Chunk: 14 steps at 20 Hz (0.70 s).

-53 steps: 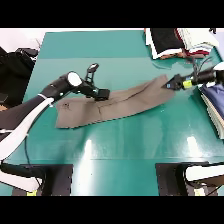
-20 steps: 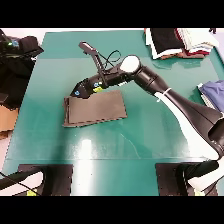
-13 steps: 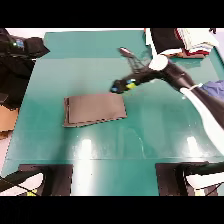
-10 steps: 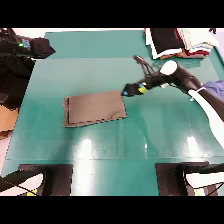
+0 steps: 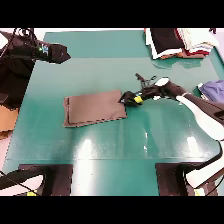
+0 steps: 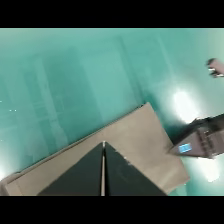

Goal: Fold the shirts.

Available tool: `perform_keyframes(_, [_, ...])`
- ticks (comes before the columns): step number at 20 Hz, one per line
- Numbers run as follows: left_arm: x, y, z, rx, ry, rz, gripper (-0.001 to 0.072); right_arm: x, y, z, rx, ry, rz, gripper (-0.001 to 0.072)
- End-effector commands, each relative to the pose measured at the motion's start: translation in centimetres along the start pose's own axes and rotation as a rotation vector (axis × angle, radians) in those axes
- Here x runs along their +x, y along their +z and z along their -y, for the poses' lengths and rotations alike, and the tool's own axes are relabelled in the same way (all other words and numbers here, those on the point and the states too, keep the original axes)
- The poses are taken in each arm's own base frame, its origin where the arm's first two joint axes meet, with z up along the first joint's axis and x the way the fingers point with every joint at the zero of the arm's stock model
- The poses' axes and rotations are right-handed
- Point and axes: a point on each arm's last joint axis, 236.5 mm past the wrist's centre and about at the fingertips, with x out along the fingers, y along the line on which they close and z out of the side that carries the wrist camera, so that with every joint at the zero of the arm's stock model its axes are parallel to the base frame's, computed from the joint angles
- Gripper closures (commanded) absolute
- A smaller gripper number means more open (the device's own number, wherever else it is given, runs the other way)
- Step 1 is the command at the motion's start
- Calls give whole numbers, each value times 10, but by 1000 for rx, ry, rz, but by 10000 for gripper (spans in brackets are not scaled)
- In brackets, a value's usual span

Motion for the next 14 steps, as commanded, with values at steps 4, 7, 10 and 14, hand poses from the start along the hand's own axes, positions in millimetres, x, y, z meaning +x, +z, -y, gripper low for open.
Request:
perform_keyframes(4, [3, -2, 7, -1, -19, -9, 680, 80, -2, -54, -175, 46, -79, 654])
perform_keyframes(7, [7, -7, 27, 27, -50, -20, 680, 69, 17, -70, -273, 28, -30, 698])
perform_keyframes(10, [12, -13, 57, 77, -95, -29, 680, 1, 56, -60, -313, -69, 82, 698])
perform_keyframes(14, [15, -17, 79, 103, -131, -31, 679, -146, 90, -18, -271, -191, 230, 698])
